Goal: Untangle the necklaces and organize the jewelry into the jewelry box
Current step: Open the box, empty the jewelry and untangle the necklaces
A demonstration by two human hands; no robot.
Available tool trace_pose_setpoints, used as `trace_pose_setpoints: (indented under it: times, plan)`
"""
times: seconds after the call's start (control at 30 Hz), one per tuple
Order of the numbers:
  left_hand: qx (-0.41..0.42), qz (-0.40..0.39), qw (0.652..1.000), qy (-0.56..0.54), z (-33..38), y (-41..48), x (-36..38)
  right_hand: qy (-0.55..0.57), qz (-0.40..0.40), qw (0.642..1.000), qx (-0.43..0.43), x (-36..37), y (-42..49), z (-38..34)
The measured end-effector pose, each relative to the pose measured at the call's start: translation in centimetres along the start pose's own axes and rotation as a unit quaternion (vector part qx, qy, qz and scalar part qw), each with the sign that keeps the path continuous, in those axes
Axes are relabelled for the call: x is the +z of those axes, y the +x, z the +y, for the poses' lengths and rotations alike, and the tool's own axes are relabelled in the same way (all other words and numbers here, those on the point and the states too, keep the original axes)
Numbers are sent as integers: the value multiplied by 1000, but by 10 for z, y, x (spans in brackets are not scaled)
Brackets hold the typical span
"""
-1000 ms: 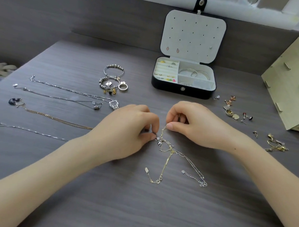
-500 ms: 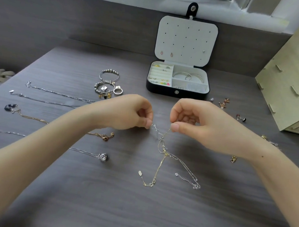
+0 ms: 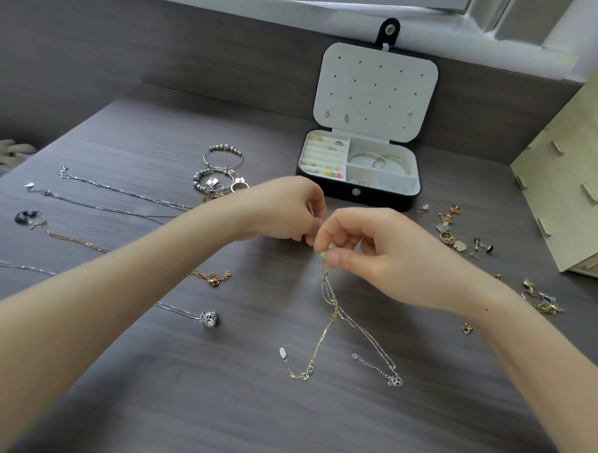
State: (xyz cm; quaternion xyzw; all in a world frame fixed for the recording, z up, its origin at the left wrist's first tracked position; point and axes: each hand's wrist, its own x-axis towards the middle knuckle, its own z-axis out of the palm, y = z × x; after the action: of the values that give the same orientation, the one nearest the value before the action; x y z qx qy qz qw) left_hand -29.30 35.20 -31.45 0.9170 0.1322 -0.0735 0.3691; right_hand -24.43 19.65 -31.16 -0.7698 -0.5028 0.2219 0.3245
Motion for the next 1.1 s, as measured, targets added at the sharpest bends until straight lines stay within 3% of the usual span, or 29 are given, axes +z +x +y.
trace_pose_setpoints:
  times: [0.1,0.23,0.33,0.4,0.5,0.67,0.97,1.1]
  plan:
    - [-5,41,999,3,-6,-4,-4,0,11,1000,2,4,12,2]
    - [-15,172,982,76,-27,-18,-11,-35,18,999,9,10,28,6]
    - [74,222,966,108,-36,-38,-5,-57,14,998,11,12,38,7]
    - [133,194,966,110,-36,-52,4,-71,16,997,7,14,41,7]
    - [155,153,969,115,-34,-61,17,-90,41,995,3,12,39,8]
    - [217,166,948,164,-42,-57,29,-84,82,993,11,9,22,16]
    - [241,155,942,176,-47,-55,34,-73,130,989,22,11,19,23]
    - [246,160,939,179,-47,-54,34,-123,146,981,20,11,12,22]
